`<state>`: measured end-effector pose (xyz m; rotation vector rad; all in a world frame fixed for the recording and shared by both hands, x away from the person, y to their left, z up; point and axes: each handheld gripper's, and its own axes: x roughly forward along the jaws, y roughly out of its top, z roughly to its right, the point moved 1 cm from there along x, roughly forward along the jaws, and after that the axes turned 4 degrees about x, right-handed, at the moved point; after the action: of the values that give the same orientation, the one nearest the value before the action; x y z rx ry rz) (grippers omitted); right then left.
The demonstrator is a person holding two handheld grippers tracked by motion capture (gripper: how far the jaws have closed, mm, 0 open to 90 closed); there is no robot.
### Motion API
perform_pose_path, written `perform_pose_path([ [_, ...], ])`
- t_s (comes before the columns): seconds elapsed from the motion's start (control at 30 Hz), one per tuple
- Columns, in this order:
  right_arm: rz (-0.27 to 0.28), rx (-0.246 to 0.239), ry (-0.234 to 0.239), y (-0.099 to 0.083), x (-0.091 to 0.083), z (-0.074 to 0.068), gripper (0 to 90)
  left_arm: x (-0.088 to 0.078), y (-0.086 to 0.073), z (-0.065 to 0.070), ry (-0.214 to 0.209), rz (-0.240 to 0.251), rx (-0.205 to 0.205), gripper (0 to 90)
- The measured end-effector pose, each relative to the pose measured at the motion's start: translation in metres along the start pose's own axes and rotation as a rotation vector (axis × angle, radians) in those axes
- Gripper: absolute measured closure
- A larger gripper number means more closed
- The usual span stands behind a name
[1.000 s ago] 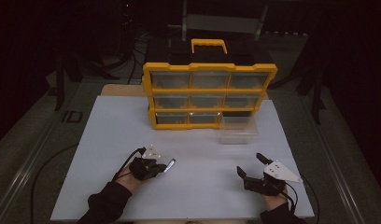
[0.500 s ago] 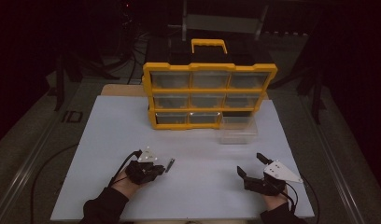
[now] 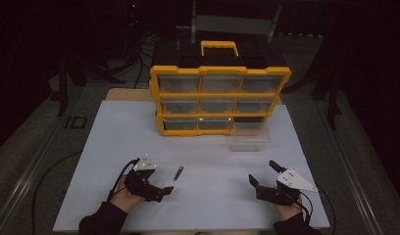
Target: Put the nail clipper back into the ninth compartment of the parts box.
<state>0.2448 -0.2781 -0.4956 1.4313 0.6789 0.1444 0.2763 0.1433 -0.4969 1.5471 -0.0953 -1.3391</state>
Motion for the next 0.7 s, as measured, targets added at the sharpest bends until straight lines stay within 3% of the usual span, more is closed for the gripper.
perform_pose_path([
  [0.2,0.002,0.005,0.003,0.001,-0.001,0.000,10.9,-0.014,0.014,0.008,0.073,0.023,-0.033,0.1],
  [0.47,0.009,0.002,0.004,0.001,-0.001,0.000,10.9,-0.023,0.033,0.017,0.125,0.073,-0.077,0.1],
  [0.7,0.011,0.003,0.004,0.001,-0.002,0.000,10.9,-0.019,0.042,0.018,0.138,0.086,-0.110,0.1],
])
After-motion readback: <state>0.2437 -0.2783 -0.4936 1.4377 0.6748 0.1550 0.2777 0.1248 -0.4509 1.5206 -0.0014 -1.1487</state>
